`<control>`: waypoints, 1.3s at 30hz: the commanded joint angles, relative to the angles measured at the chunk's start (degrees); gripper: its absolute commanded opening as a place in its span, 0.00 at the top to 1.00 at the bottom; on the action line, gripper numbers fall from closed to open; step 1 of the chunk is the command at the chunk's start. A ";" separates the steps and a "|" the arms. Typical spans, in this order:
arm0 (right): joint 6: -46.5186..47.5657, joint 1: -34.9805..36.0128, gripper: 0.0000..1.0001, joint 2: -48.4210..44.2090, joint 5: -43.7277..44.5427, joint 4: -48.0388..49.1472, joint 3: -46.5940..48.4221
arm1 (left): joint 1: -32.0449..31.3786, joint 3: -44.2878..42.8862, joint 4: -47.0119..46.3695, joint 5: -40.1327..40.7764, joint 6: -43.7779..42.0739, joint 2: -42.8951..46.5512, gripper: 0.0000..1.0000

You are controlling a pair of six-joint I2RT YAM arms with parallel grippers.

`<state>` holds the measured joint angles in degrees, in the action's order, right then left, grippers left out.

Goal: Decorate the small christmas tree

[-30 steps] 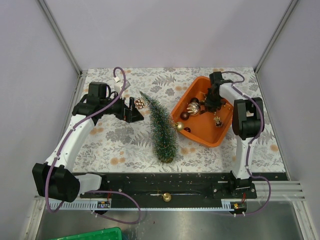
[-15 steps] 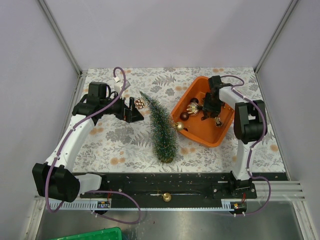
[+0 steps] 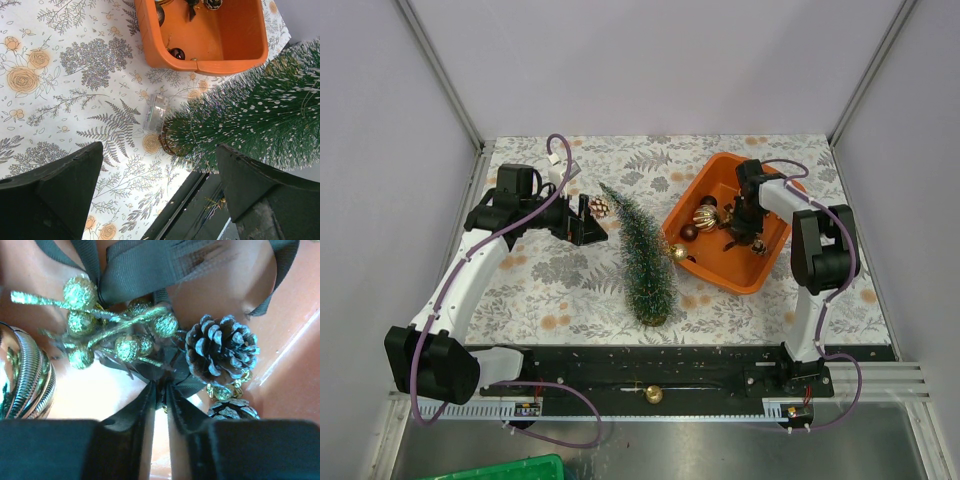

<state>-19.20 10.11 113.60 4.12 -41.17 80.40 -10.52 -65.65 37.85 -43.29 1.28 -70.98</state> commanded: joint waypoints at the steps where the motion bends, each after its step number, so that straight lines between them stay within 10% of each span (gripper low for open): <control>1: 0.04 1.23 0.88 -0.93 -0.08 -1.99 -0.68 | 0.24 -1.68 -0.67 -0.39 -0.93 1.63 0.01; 3: -0.05 1.32 1.00 -1.45 0.27 -2.16 -0.25 | 0.24 -1.59 -0.67 -0.39 -0.93 1.81 0.01; 17: -2.06 1.32 1.00 -22.09 -5.79 -9.19 21.26 | 0.24 -2.12 -0.67 -0.66 -0.58 2.25 0.01; 31: -1.90 2.80 1.00 -26.06 -35.04 -16.48 45.36 | 0.33 -2.21 -1.46 -0.66 0.83 4.71 0.01; 39: -1.63 11.24 0.99 -28.26 -37.52 -17.63 50.56 | 0.59 -1.77 -2.34 0.48 2.32 6.64 0.01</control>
<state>-21.06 18.11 87.26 -29.41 -58.52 127.79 -10.50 -65.65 37.67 -43.24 2.57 -66.39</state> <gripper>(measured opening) 0.015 0.988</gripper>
